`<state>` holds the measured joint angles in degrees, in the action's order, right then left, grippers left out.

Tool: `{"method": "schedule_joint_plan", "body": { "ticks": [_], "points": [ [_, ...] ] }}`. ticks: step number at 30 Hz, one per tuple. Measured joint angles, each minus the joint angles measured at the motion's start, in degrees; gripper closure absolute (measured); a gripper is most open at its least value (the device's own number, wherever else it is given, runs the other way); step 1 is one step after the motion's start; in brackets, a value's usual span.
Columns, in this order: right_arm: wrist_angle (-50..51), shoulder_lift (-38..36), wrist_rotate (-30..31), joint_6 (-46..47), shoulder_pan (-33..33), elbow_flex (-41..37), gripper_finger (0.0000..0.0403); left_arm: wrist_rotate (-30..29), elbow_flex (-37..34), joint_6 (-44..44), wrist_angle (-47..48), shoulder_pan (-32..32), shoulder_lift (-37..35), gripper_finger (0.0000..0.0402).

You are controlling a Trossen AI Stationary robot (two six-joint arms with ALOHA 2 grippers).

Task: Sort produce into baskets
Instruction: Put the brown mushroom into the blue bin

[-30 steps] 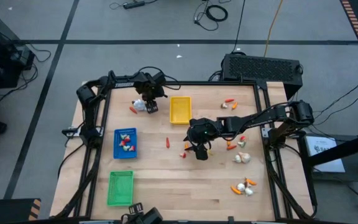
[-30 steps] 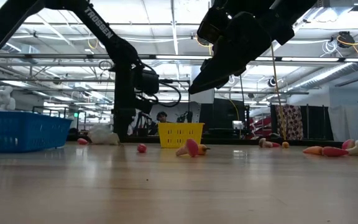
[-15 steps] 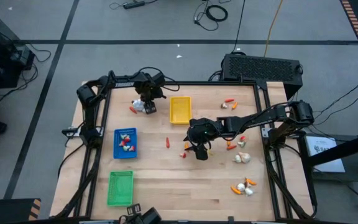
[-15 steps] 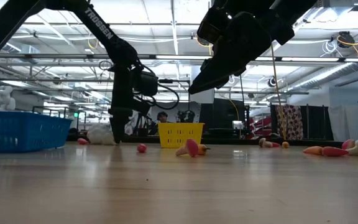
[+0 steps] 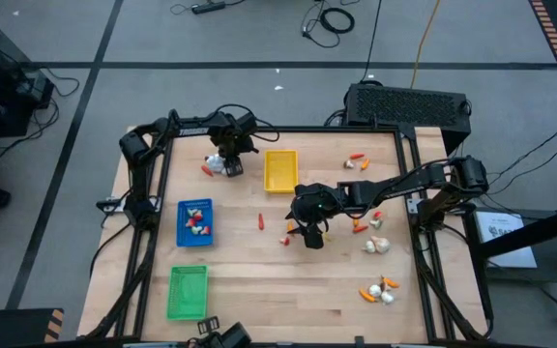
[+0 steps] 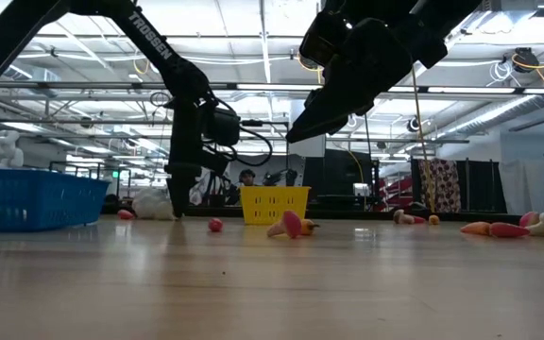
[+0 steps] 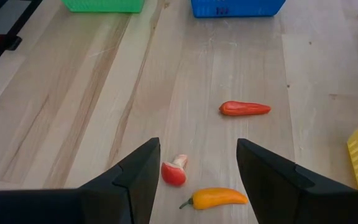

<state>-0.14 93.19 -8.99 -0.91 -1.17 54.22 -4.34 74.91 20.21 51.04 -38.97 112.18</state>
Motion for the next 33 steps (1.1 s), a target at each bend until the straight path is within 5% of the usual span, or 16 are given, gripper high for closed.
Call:
{"method": "schedule_joint_plan", "body": {
  "ticks": [12, 20, 27, 33],
  "points": [
    [0.0, 0.0, 0.0, 0.0, 0.0, 0.0, 0.02, 0.0, 0.3, 0.0, 0.2, 0.1, -0.4, 0.0306],
    [0.0, 0.0, 0.0, 0.0, 0.0, 0.0, 0.02, 2.6, 9.2, -0.4, 9.4, 1.0, -2.8, 0.0307],
    [0.3, 0.0, 0.0, 0.0, 0.0, 0.0, 0.02, 15.5, 11.9, -5.7, 22.6, 4.8, -11.6, 0.0307],
    [0.1, 0.0, 0.0, 0.0, -0.1, 0.0, 0.02, 16.3, 8.3, -14.3, 27.3, 11.0, -23.4, 0.0307]
  ]
}}
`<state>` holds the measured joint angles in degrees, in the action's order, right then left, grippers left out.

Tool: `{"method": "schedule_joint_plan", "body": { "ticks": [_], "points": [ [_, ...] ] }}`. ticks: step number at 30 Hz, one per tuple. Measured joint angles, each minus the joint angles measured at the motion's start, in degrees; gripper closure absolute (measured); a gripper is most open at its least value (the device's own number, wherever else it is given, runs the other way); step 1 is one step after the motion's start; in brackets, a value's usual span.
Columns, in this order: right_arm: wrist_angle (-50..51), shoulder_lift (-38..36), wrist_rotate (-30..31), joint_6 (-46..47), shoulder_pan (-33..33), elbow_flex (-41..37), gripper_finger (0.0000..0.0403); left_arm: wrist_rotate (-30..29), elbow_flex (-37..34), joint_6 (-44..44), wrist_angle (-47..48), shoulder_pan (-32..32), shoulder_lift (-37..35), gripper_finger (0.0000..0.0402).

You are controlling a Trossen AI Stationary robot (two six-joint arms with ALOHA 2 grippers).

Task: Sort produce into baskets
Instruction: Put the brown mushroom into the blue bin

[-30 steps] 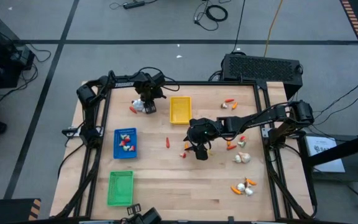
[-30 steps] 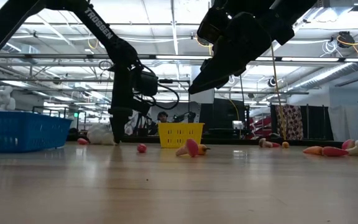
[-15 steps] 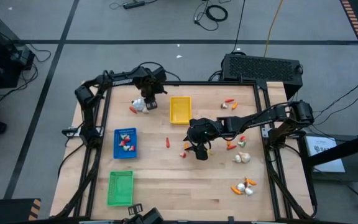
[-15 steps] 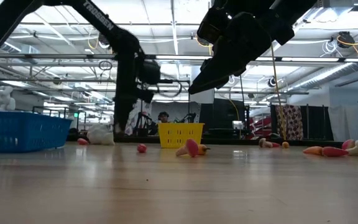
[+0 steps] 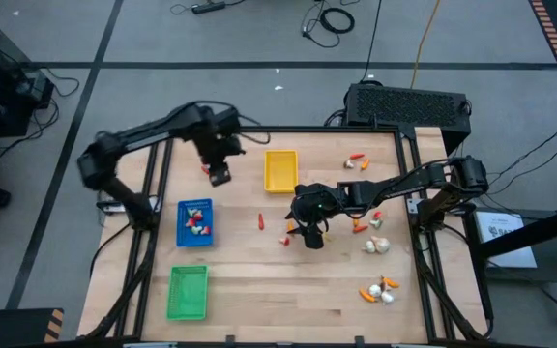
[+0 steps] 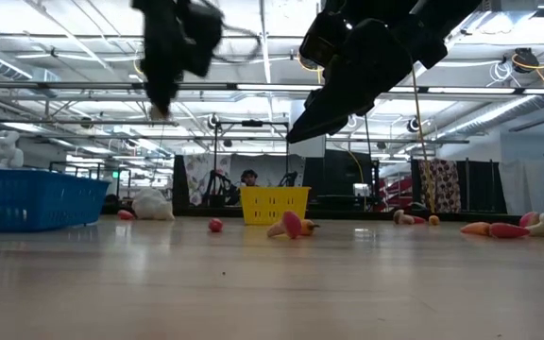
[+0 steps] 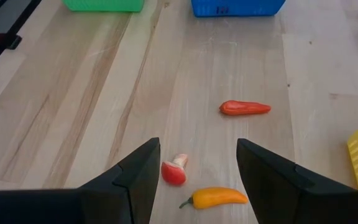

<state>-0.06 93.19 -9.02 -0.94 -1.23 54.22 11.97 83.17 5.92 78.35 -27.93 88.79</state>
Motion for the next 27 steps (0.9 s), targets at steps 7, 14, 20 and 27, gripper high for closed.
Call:
{"method": "schedule_joint_plan", "body": {
  "ticks": [7, 14, 20, 27],
  "points": [
    [-2.9, 0.0, 0.0, 0.7, -0.3, 0.0, 0.02, -1.4, -14.0, -15.0, -5.1, 10.6, -15.7, 0.0307],
    [-2.9, 0.0, 0.2, 1.8, -0.4, 0.0, 0.02, -3.0, -30.9, -26.0, -17.2, 21.1, -25.6, 0.0307],
    [1.1, -0.7, 0.3, 5.0, -0.3, 0.0, 0.02, -5.8, -39.3, -30.7, -21.7, 26.5, -26.8, 0.0307],
    [3.9, -2.7, 0.3, 9.8, -0.3, 0.0, 0.02, -6.2, -43.9, -31.1, -24.3, 28.6, -26.8, 0.0307]
  ]
}}
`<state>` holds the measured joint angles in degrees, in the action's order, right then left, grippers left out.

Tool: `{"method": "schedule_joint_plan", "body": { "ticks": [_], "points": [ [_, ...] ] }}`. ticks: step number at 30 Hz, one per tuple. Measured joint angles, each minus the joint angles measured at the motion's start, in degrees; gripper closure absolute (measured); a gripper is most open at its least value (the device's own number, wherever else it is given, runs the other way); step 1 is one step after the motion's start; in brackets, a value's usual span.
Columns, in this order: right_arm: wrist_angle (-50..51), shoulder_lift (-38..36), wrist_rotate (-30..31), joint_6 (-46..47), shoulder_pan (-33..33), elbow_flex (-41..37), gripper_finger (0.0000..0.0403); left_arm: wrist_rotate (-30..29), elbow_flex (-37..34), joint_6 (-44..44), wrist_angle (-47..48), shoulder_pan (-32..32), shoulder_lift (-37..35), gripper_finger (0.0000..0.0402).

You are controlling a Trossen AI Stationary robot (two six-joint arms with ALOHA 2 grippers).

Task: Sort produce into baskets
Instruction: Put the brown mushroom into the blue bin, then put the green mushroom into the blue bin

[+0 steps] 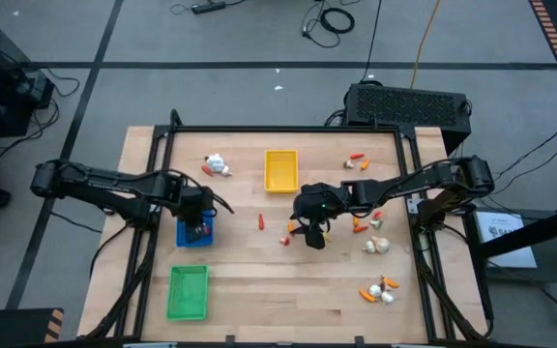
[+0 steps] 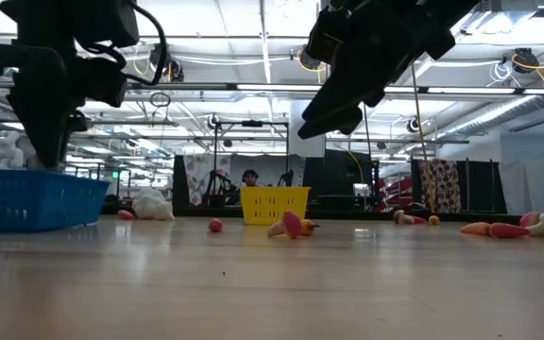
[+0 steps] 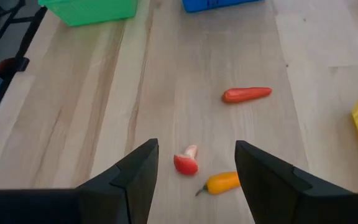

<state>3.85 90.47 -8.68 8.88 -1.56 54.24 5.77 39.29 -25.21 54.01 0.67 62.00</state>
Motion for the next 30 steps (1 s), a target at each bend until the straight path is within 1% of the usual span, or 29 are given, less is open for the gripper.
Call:
{"method": "schedule_joint_plan", "body": {
  "ticks": [4, 7, 11, 17, 20, 22, 25, 30],
  "points": [
    [0.0, 0.0, 0.0, 1.9, -0.1, 0.0, 0.02, -2.1, -0.2, 0.4, -0.8, 0.2, 0.0, 0.0307],
    [0.7, -0.1, 0.1, 2.7, -0.1, 0.0, 0.02, -3.0, -0.2, 0.5, -0.8, 0.6, 0.0, 0.0299],
    [2.0, -0.1, 0.4, 4.1, -0.1, 0.0, 0.02, -3.1, -0.2, 0.5, -0.8, 1.4, 0.0, 0.027],
    [4.4, -0.2, 2.8, 6.0, -0.9, 0.0, 0.02, -3.6, -0.2, 0.4, -1.0, 2.4, 0.0, 0.0225],
    [6.5, -0.4, 3.1, 7.9, -1.6, 0.0, 0.02, -5.5, -0.2, 0.8, -1.0, 2.4, 0.0, 0.0214],
    [8.3, -0.4, 3.1, 9.7, -2.1, 0.0, 0.02, -6.8, -0.2, 2.5, -1.8, 2.4, 0.0, 0.0213],
    [11.9, -0.8, 3.1, 12.6, -2.9, 0.0, 0.02, -7.6, -0.2, 5.9, -6.7, 2.4, 0.0, 0.0212],
    [18.5, -3.2, 4.2, 17.1, -4.3, 0.0, 0.02, -7.6, -0.2, 14.5, -19.6, 2.4, 0.0, 0.0212]
  ]
}}
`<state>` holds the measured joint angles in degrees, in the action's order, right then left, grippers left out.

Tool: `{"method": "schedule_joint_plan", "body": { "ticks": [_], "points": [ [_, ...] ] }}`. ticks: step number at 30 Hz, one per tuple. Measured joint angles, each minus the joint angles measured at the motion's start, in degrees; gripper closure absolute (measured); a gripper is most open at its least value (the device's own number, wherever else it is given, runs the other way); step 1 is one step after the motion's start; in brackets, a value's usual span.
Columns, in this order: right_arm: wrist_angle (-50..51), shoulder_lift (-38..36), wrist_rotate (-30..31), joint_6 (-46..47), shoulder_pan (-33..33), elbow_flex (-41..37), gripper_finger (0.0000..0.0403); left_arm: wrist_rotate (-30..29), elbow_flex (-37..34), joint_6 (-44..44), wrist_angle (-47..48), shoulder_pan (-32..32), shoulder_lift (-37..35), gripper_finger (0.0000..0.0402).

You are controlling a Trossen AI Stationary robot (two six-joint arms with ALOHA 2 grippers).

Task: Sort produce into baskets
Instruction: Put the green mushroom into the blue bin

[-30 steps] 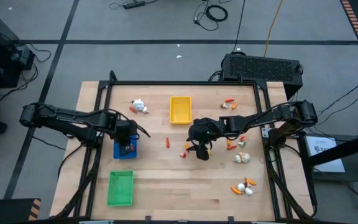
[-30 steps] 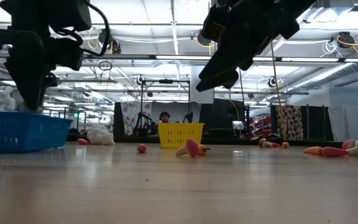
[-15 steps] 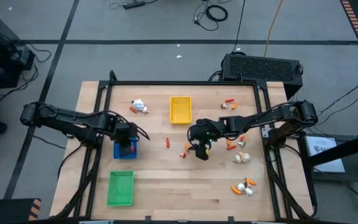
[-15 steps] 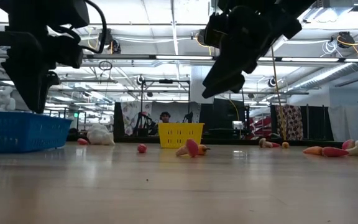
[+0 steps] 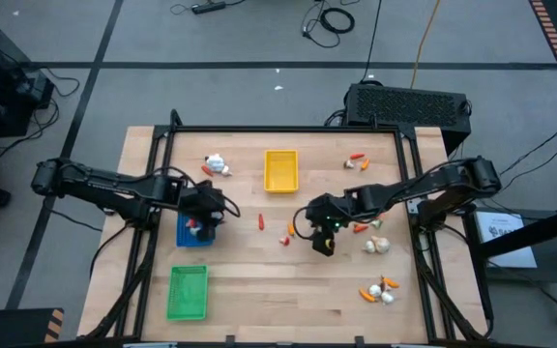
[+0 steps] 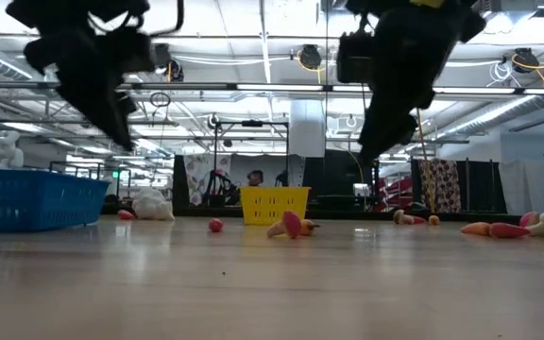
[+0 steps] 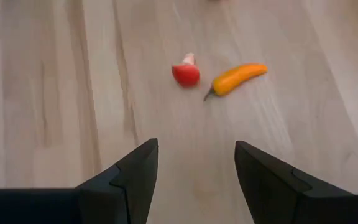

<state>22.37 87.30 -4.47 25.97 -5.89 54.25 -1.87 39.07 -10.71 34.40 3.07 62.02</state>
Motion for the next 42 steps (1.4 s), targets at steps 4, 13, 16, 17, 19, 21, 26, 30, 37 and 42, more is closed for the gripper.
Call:
{"method": "schedule_joint_plan", "body": {
  "ticks": [4, 13, 16, 17, 19, 21, 26, 30, 37, 42],
  "points": [
    [6.6, -3.8, 4.3, 4.2, -1.1, 0.0, 0.02, -1.6, 0.0, 7.5, -8.5, 0.0, 0.0, 0.0212],
    [35.8, -10.1, 7.7, 25.8, -4.7, 0.1, 0.02, 0.7, 0.0, 18.5, -33.6, -0.2, 9.0, 0.0212],
    [41.6, -10.1, 6.5, 32.7, -7.5, 0.0, 0.02, 5.0, 0.0, 22.7, -43.5, -0.2, 14.1, 0.0212],
    [42.0, -10.1, 5.2, 34.4, -8.7, 0.0, 0.02, 6.2, 0.0, 24.0, -47.2, -0.2, 15.8, 0.0212],
    [41.9, -10.1, 1.3, 37.8, -11.4, 0.0, 0.02, 8.4, 0.1, 26.1, -54.7, -0.4, 19.0, 0.0212],
    [40.8, -10.2, -1.8, 42.4, -14.0, 0.0, 0.02, 9.8, 0.0, 27.5, -60.7, -0.6, 21.8, 0.0212],
    [41.8, -10.2, -3.8, 55.1, -20.4, 0.0, 0.02, 14.9, 1.1, 29.3, -68.3, -2.7, 27.1, 0.0212],
    [46.6, -10.2, -0.2, 59.6, -23.0, 0.0, 0.02, 20.1, 3.9, 28.6, -68.1, -4.1, 29.9, 0.0212],
    [57.3, -10.1, 8.8, 60.0, -19.9, -0.1, 0.02, 23.1, 7.1, 29.0, -67.8, -4.3, 33.2, 0.0212],
    [52.7, -10.2, 9.0, 54.0, -15.7, -4.0, 0.02, 23.3, 7.6, 29.0, -67.9, -4.3, 33.3, 0.0212]
  ]
}}
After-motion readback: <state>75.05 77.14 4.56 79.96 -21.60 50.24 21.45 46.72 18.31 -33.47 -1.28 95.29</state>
